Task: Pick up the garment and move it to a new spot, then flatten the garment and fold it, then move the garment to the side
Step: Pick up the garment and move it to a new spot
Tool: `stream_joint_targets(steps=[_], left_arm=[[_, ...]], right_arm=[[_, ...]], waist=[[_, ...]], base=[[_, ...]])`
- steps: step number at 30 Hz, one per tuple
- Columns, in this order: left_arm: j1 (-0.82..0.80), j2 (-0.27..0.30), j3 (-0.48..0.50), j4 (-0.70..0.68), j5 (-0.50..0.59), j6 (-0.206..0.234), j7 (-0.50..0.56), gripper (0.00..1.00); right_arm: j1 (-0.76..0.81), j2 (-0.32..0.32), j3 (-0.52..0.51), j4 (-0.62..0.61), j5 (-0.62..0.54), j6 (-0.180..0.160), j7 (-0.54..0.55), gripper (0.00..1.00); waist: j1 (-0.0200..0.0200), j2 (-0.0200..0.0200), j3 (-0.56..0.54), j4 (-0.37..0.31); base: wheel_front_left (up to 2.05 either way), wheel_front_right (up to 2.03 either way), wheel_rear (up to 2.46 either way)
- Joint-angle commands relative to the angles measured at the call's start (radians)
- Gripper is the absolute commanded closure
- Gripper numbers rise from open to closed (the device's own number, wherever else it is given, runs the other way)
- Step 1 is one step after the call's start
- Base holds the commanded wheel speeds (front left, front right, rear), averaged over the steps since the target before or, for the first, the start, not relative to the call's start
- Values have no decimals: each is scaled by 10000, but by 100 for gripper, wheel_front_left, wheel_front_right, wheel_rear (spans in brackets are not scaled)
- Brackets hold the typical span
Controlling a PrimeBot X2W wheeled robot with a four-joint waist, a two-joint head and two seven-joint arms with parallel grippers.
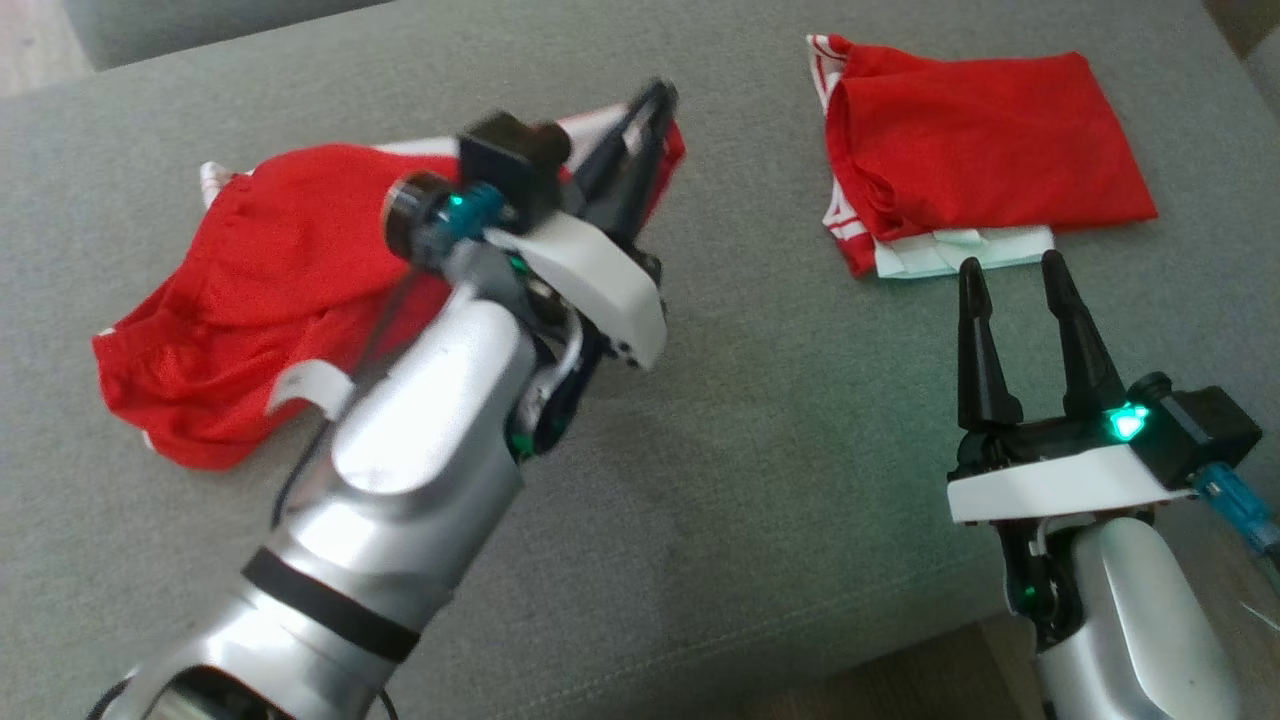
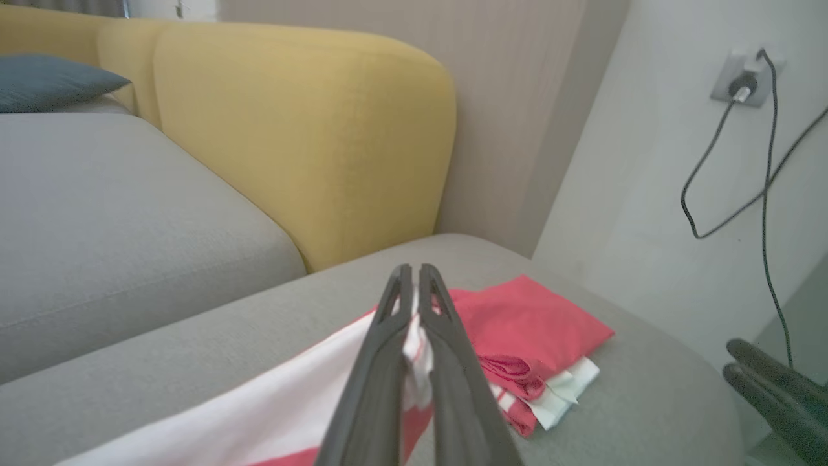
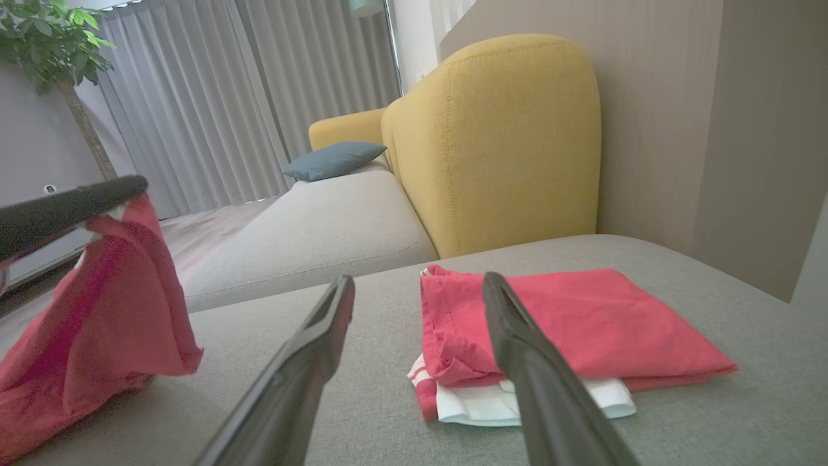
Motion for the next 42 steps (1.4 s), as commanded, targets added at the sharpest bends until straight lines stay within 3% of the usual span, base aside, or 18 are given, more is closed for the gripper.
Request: stream_joint_targets(steps=[1,3,6,7,8,9,15,20,28,33,38,42], left_arm=[[-341,48,107,-171,33,-41,-5,100],[-57,4,-413,98,12,-91,66,100],[320,-20,-907,281,-99,-154,78,73],[431,-24,-1064,329,-124,-154,52,58],[533,-27,-1236,348,-150,-161,20,14],[632,-29,-1399,330,-227,-168,-7,0],[825,-33,-1766,198,-690,59,-234,0],[669,116,-1265,229,-713,434,-661,0],[1487,1762,827,-903,-230,1062,-870,0],[3134,2484,2236,-2055,265,1111,-873,0],[4912,2274,3472,-2872,608,1092,-874,0],[5716,1831,4052,-3197,1056,799,-874,0]], right_arm=[[-261,-28,229,-337,95,63,-92,0],[-225,-28,182,-340,102,63,-92,0],[-191,-28,12,-288,63,63,-92,0],[-188,-28,-30,-256,40,63,-93,0],[-190,-28,-50,-226,15,63,-93,0],[-197,-28,-51,-201,-9,63,-93,0],[-214,-28,-69,-96,-127,63,-93,0],[-105,-28,-156,44,-262,63,-93,0],[190,-28,-154,199,-359,63,-93,0],[370,-28,-96,262,-393,63,-93,0],[566,-28,-13,351,-431,63,-93,0],[642,-28,-11,398,-489,63,-93,0]], waist=[[-1,-1,65,-86],[-1,-1,62,-77],[-1,-1,-2,112],[-1,-1,-42,198],[-1,-1,-87,287],[-1,-1,-135,375],[-1,-1,-453,902],[-1,-1,-853,1495],[-1,-1,-1363,2308],[-1,-1,-1584,2720],[-1,-1,-1744,3062],[-1,-1,-1789,3334]], base=[[0,0,0],[0,0,0],[0,0,0],[0,0,0],[0,0,0],[0,0,0],[0,0,0],[0,0,0],[0,0,0],[0,0,0],[0,0,0],[0,0,0]])
